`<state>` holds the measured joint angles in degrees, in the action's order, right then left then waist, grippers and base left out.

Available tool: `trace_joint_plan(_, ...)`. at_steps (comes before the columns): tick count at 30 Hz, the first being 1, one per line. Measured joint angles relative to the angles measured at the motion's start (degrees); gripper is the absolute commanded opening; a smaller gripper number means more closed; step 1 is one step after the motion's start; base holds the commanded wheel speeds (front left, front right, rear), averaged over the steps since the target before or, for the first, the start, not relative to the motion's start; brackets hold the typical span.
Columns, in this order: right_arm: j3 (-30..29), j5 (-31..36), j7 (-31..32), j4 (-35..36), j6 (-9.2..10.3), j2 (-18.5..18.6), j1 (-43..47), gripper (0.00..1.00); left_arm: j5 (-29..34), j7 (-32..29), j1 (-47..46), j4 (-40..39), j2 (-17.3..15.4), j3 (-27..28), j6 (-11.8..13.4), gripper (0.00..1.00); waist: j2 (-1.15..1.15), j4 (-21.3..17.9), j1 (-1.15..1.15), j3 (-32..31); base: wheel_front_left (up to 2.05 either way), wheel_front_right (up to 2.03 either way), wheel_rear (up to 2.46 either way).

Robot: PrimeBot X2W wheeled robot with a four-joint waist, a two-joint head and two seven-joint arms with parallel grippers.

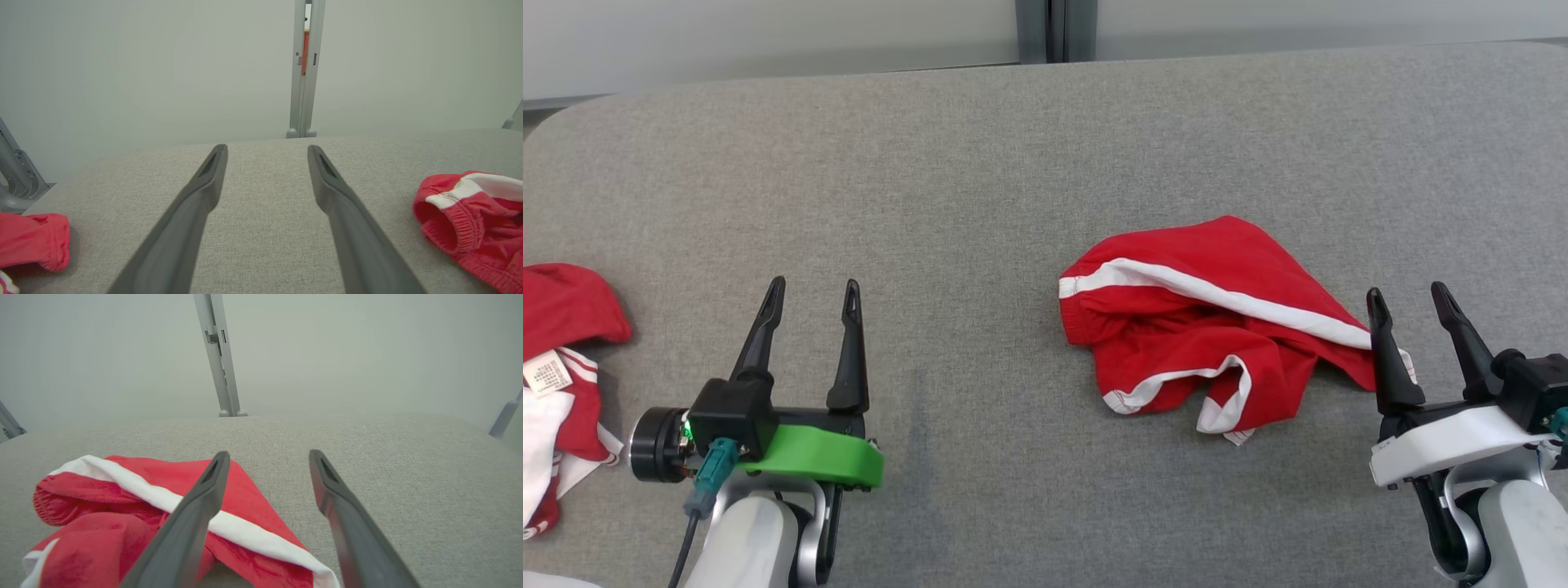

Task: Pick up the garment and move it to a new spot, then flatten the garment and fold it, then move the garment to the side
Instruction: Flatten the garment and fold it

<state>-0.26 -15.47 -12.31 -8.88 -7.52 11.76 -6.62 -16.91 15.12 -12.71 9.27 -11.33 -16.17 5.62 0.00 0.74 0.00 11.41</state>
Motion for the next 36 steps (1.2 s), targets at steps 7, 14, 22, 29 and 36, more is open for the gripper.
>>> trace_joint_plan(7,0.54,1.24,2.64,8.42,0.00,-1.92,3.74,1.00,-0.07,0.00,2.84,-0.08,-0.29,0.77,0.45,1.00,0.00,-0.03,0.00,-2.32,0.00,0.00,0.00)
trace_joint_plan(14,0.09,1.77,5.01,12.67,0.00,-3.64,7.63,1.00,-0.19,-0.01,4.98,-0.33,-0.88,0.99,1.04,1.00,0.00,0.21,0.00,-4.02,0.00,0.00,0.00)
trace_joint_plan(22,0.29,2.01,5.93,14.08,0.00,-3.78,8.47,1.00,-0.51,-0.43,5.28,-0.96,-1.20,0.56,1.27,1.00,0.00,0.18,0.00,-4.14,0.00,0.00,0.00)
trace_joint_plan(29,0.41,2.01,6.25,15.33,0.00,-3.68,8.11,1.00,0.71,-4.46,-1.00,-1.38,-0.45,-5.20,-2.88,1.00,0.00,0.33,0.00,-2.28,0.00,0.00,0.00)
trace_joint_plan(36,1.77,1.98,6.42,15.25,0.00,-3.45,5.67,1.00,0.89,-15.26,-12.61,3.57,4.04,-13.24,-9.38,1.00,0.00,-0.32,0.00,1.29,0.00,0.00,0.00)
